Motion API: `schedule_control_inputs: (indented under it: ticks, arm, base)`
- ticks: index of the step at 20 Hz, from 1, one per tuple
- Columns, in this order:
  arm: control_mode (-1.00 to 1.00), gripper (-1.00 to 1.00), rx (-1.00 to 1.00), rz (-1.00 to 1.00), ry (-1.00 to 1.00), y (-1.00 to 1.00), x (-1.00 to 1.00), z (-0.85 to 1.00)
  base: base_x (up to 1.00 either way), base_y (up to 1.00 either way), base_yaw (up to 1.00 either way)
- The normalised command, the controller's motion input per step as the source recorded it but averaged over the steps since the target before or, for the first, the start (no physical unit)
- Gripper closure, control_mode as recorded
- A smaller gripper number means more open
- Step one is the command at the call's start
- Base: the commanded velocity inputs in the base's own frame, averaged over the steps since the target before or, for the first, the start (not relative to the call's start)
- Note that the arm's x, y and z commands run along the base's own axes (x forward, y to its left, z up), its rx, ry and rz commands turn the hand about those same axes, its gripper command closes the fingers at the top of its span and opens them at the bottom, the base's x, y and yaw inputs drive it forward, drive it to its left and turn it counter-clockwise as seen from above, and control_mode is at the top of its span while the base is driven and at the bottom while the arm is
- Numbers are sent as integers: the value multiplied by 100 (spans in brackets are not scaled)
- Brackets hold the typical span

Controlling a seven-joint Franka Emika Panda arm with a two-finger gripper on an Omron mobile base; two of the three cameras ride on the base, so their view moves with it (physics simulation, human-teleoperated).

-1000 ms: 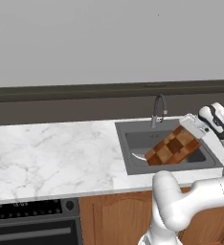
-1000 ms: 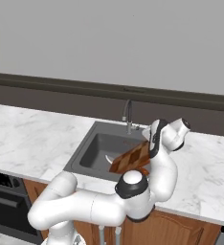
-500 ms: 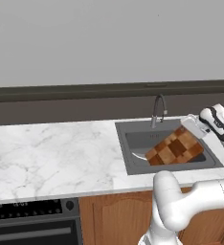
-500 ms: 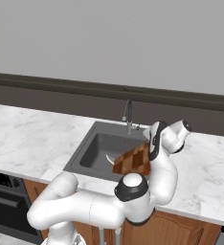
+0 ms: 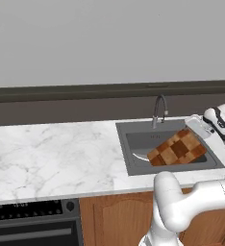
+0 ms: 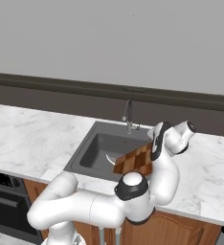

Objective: Move the cutting board and knife to the sink. Then move spray from the cabinet to the counter.

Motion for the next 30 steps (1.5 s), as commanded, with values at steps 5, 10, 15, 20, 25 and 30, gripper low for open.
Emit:
schedule_control_inputs:
  ticks: [5,10,15,20,25,30]
  arm:
    - [-100,-100,-2,0,2,-30,-15,21]
    - [-100,-100,-25,0,9,2,-31,62]
    - [-100,-100,-36,0,5,15,-79,54]
    - [-100,-100,-24,2,-23,6,-100,14]
    - [-100,-100,-12,0,-32,46,-100,7]
    - [-100,-100,-13,3,-20,90,-98,50]
  base:
    - [0,0,0]
    - [0,0,0]
    - [0,0,0]
    - [0,0,0]
    - [0,0,0]
    - [0,0,0]
